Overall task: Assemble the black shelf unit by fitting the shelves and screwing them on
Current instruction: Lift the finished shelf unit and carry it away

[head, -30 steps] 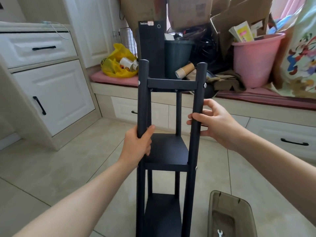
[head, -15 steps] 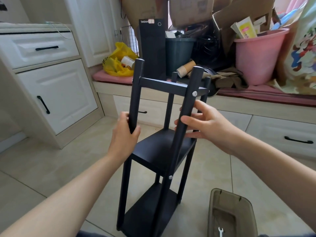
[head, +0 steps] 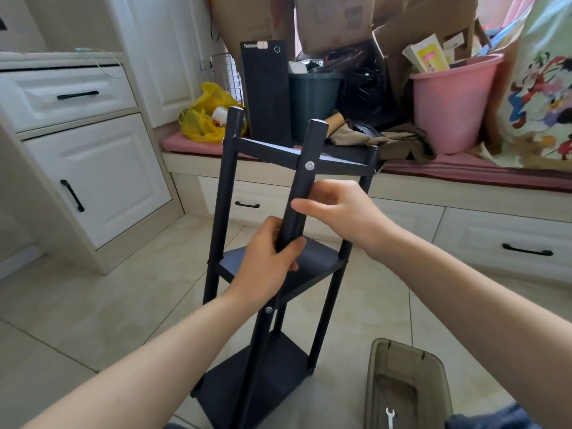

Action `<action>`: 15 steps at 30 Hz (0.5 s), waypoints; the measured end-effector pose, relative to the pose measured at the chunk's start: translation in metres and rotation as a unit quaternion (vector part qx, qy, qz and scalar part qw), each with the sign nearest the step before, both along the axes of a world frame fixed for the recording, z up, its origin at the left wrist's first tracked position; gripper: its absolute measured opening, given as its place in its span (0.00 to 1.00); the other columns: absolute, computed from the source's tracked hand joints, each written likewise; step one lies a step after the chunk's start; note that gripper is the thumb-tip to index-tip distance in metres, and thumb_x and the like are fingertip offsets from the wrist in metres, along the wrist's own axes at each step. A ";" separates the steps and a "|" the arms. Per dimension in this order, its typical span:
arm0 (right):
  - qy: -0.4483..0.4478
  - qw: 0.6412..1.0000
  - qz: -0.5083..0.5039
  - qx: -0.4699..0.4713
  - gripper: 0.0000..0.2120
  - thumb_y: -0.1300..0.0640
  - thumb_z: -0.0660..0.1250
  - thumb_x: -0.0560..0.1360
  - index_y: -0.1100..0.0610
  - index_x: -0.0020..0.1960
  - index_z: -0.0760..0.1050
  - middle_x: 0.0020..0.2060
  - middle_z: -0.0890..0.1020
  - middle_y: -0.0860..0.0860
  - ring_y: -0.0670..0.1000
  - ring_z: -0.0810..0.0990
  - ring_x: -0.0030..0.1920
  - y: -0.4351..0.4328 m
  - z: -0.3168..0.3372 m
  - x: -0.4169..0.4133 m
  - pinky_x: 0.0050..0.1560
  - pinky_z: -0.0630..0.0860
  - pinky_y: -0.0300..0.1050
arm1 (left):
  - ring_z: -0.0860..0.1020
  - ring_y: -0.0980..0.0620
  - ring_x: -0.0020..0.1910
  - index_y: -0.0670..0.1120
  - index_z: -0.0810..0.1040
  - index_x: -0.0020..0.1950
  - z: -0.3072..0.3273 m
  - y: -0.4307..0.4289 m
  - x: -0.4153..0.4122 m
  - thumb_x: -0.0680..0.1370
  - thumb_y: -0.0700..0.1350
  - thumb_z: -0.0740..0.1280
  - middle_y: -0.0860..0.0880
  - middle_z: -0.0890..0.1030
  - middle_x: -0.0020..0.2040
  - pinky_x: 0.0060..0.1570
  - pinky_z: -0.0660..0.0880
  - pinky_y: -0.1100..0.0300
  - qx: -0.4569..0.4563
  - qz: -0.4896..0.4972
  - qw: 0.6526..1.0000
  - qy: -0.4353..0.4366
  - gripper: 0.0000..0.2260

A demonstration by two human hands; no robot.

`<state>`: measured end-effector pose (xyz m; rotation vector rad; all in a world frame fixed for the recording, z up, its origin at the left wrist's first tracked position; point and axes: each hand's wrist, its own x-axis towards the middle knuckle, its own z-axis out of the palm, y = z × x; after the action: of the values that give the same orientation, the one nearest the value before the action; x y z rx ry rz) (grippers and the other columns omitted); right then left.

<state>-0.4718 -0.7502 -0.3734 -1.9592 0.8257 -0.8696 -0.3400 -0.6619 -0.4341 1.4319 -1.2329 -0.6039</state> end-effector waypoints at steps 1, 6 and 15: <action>0.013 1.000 -0.009 0.001 0.12 0.46 0.72 0.75 0.50 0.54 0.82 0.47 0.85 0.42 0.40 0.82 0.50 -0.004 0.000 -0.006 0.49 0.77 0.38 | 0.77 0.58 0.32 0.49 0.73 0.52 -0.001 -0.001 0.001 0.82 0.44 0.67 0.46 0.77 0.36 0.35 0.75 0.68 0.000 0.004 1.000 -0.012 0.03; 0.087 0.990 -0.075 0.084 0.10 0.45 0.66 0.79 0.50 0.49 0.79 0.44 0.85 0.46 0.47 0.82 0.50 -0.038 -0.012 -0.045 0.47 0.78 0.42 | 0.72 0.61 0.28 0.50 0.71 0.51 0.006 -0.009 0.021 0.83 0.45 0.65 0.48 0.74 0.34 0.31 0.71 0.69 -0.002 0.033 0.997 -0.066 0.03; 0.131 0.950 -0.167 0.230 0.25 0.44 0.64 0.80 0.61 0.68 0.70 0.61 0.77 0.57 0.57 0.78 0.58 -0.135 -0.054 -0.029 0.54 0.78 0.50 | 0.72 0.54 0.27 0.42 0.71 0.49 0.014 -0.050 0.068 0.81 0.44 0.67 0.48 0.71 0.31 0.29 0.72 0.63 -0.019 0.077 0.994 -0.073 0.08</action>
<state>-0.5010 -0.8856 -0.4271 -1.5577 1.4085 -0.5364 -0.2725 -0.7123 -0.4200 1.5443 -1.2271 -0.3747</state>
